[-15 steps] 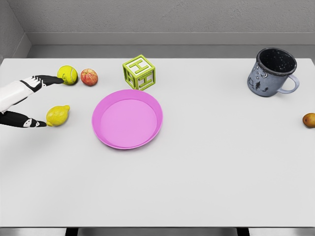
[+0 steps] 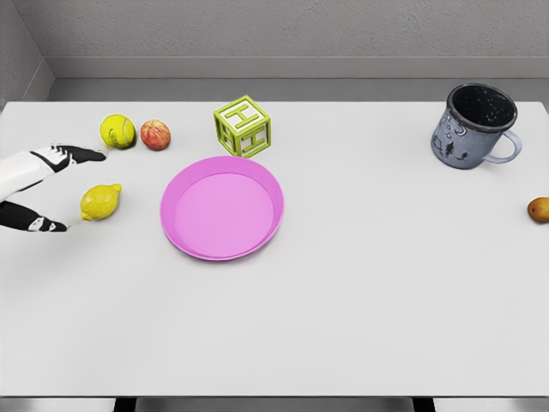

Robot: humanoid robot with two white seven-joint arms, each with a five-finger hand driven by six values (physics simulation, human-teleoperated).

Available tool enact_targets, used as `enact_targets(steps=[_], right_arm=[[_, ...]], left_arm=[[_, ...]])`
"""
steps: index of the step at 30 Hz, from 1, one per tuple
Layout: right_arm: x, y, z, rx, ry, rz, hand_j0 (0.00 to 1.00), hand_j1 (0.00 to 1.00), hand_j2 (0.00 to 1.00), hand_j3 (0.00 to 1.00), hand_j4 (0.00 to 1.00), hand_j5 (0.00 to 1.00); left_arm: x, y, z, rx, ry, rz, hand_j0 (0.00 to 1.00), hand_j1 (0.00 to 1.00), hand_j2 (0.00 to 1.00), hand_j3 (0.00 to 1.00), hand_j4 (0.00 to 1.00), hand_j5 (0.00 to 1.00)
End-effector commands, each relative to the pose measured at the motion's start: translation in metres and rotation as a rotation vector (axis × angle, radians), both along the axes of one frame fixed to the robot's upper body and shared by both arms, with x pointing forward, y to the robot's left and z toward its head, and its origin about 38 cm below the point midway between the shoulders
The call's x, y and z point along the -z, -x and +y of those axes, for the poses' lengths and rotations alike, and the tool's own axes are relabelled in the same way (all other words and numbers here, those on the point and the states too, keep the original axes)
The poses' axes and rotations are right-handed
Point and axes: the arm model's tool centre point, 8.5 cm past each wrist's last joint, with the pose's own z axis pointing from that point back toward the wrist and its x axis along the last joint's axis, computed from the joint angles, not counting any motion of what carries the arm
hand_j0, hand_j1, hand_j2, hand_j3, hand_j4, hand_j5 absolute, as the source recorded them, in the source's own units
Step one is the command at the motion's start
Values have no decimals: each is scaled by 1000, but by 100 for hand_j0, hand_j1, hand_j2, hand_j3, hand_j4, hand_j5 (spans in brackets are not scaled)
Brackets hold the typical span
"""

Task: Put the lemon on the plate with left arm

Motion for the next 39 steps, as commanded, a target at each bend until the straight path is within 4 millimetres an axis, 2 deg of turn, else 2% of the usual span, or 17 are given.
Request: enact_targets(steps=[1,2,4,5,8,11,13,15,16,19,21,23,24,28,33,35,39], right_arm=[[0,0,0,0,-1,0,100,100,100,100,100,100],[0,0,0,0,1,0,100,100,100,100,100,100],[0,0,0,0,-1,0,100,100,100,100,100,100],[0,0,0,0,-1,0,100,100,100,100,100,100],[0,0,0,0,-1,0,100,100,100,100,100,100],[0,0,0,0,1,0,100,100,100,100,100,100],[0,0,0,0,-1,0,100,100,100,100,100,100],[0,0,0,1,-1,0,100,100,100,100,100,100],[0,0,0,0,-1,0,100,100,100,100,100,100],[0,0,0,0,-1,0,100,100,100,100,100,100],[0,1,0,1,1,2,100,100,100,100,100,100],[0,0,0,0,-1,0,100,100,100,100,100,100],[0,0,0,0,1,0,100,100,100,100,100,100],[0,0,0,0,1,0,100,100,100,100,100,100],[0,0,0,0,1,0,100,100,100,100,100,100],[0,0,0,0,-1,0,100,100,100,100,100,100],[0,0,0,0,-1,0,100,100,100,100,100,100]], left_arm=[[5,2,9,2,-102,46,100,100,100,100,100,100],[-11,-4,-2,30,-171,-16,100,100,100,100,100,100],[-24,-10,-8,42,-282,-77,100,100,100,100,100,100],[-21,-13,-11,41,-317,-89,100,100,100,100,100,100],[-6,-28,-43,83,-367,-122,100,100,100,100,100,100],[13,-36,-67,102,-406,-135,100,100,100,100,100,100],[24,-37,-70,107,-455,-125,100,100,100,100,100,100],[27,-41,-84,153,-486,-123,100,100,100,100,100,100],[27,-42,-86,161,-496,-122,100,100,100,100,100,100],[23,-46,-71,137,-553,-116,100,100,100,100,100,100],[43,-50,-63,134,-601,-52,100,100,100,100,100,100],[32,-56,-60,122,-600,-71,100,100,100,100,100,100],[28,-54,-52,115,-606,-63,100,100,100,100,100,100],[21,-55,-38,94,-683,-71,100,100,100,100,100,100],[25,-57,-45,107,-687,-71,100,100,100,100,100,100],[34,-58,-59,134,-666,-65,100,100,100,100,100,100],[36,-58,-61,137,-660,-65,100,100,100,100,100,100]])
